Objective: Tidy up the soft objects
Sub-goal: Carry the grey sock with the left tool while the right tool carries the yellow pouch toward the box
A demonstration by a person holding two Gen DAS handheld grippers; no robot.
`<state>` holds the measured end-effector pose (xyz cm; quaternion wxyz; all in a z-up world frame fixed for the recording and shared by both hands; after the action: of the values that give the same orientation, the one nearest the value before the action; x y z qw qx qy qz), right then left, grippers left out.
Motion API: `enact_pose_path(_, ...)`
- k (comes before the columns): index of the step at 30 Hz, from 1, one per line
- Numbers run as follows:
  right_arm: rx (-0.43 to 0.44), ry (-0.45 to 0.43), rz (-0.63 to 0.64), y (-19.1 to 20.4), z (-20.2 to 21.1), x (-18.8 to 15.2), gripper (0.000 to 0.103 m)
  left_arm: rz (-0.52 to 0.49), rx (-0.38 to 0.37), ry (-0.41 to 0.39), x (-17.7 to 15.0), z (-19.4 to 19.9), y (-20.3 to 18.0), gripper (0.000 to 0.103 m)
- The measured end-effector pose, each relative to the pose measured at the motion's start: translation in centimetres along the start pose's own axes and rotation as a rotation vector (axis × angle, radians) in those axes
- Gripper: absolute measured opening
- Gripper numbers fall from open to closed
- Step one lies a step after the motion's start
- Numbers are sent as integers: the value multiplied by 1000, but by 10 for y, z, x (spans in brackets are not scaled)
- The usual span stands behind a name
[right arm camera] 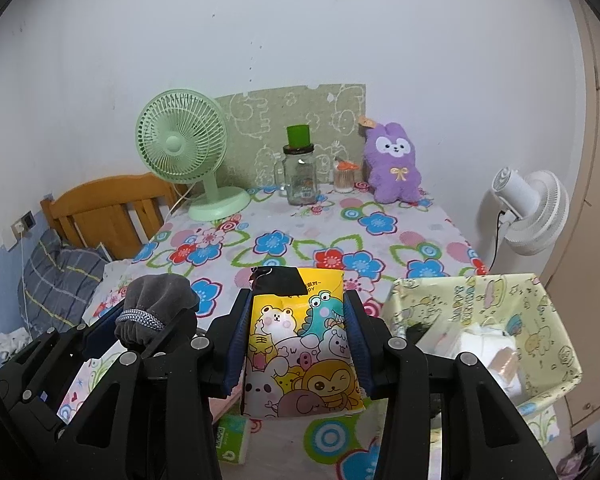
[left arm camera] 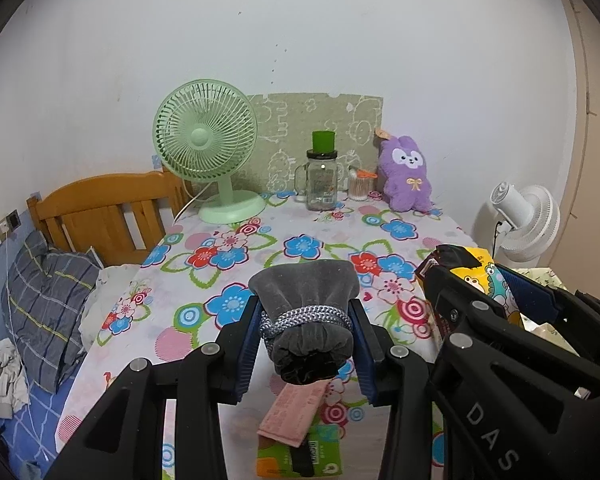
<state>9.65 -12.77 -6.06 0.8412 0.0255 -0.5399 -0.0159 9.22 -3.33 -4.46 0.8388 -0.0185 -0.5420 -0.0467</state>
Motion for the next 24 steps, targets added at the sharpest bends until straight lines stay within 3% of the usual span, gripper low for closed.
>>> enact_pose_path(24,-127,-46,-37,-81,25,10,48,-50,-137,-35,13,2,-90,42)
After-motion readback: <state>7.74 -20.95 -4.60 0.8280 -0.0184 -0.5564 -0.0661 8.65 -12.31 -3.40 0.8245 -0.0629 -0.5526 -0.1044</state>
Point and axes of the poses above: each gripper's, at about its wrist camera, not at the fingertips, and z roughly against the way its jaws point, y to its left, x to its top, the point moved 5 cm from there along -z, roughly the way its jaws point, and after that the axes turned 8 degrees about -y, right-handed, at the moved point
